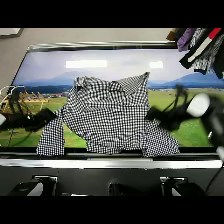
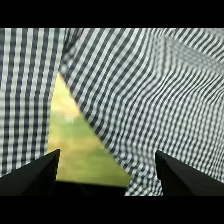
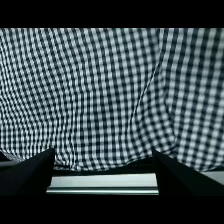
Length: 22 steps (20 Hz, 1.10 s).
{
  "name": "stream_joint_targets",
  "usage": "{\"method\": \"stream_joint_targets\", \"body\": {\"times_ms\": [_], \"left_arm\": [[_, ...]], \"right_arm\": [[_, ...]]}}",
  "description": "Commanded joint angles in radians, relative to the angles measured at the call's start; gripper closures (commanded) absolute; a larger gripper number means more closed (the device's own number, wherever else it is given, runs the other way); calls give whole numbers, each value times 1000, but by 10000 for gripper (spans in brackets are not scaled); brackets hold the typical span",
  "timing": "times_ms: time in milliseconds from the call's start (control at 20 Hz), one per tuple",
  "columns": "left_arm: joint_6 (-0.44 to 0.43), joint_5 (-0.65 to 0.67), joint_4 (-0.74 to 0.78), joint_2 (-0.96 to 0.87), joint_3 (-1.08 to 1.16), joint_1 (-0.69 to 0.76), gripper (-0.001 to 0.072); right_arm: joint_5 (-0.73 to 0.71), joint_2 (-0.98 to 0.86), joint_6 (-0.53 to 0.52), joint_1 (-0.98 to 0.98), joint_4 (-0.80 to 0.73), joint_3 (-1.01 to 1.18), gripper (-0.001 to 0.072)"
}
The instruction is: Fold the clothes and pants, and hang the long-sleeved shirts on hangers.
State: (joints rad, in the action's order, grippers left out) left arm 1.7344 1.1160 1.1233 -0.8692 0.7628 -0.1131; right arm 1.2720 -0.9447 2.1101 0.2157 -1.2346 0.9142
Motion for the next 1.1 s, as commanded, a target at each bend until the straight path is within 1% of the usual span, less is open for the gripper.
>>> {"method": "stream_joint_targets", "body": {"times_ms": [0,100,200,250,350,400,450,500,550,600,650,700,750,850,1000,1050], "left_arm": [[-6,-17,-32,65,-151,-3,26],[-6,-17,-32,61,-153,-4,27],[-6,-17,-32,61,-153,-4,27],[-6,-17,-32,61,-153,-4,26],[-5,-33,-33,60,-153,-4,25],[5,-35,-36,60,-153,-3,25],[1,-35,-36,56,-155,-3,25],[1,-35,-36,44,-155,-3,25],[0,-32,-42,24,-155,-3,25],[-12,-34,-63,-5,-156,-3,25],[-48,-40,-100,-40,-157,-3,25],[-85,-52,-136,-79,-158,0,25],[-115,-71,-165,-123,-158,11,25],[-143,-111,-192,-199,-158,50,25],[-142,-204,-208,-291,-158,134,25],[-142,-233,-216,-312,-158,160,25]], "right_arm": [[-260,132,235,174,111,-357,19],[-426,131,296,267,120,-436,19],[-576,123,373,303,119,-472,21],[-610,106,404,303,119,-473,21],[-669,55,426,303,123,-473,23],[-669,30,446,303,127,-473,48],[-659,11,461,303,129,-473,176],[-640,8,480,303,129,-473,341],[-616,16,499,303,128,-472,463],[-581,28,520,303,124,-469,546],[-548,48,538,303,120,-469,626],[-517,66,556,303,103,-469,669],[-483,87,572,303,81,-469,669],[-405,137,604,303,34,-469,669],[-327,210,628,303,10,-469,667],[-307,232,628,303,11,-469,585]]}}
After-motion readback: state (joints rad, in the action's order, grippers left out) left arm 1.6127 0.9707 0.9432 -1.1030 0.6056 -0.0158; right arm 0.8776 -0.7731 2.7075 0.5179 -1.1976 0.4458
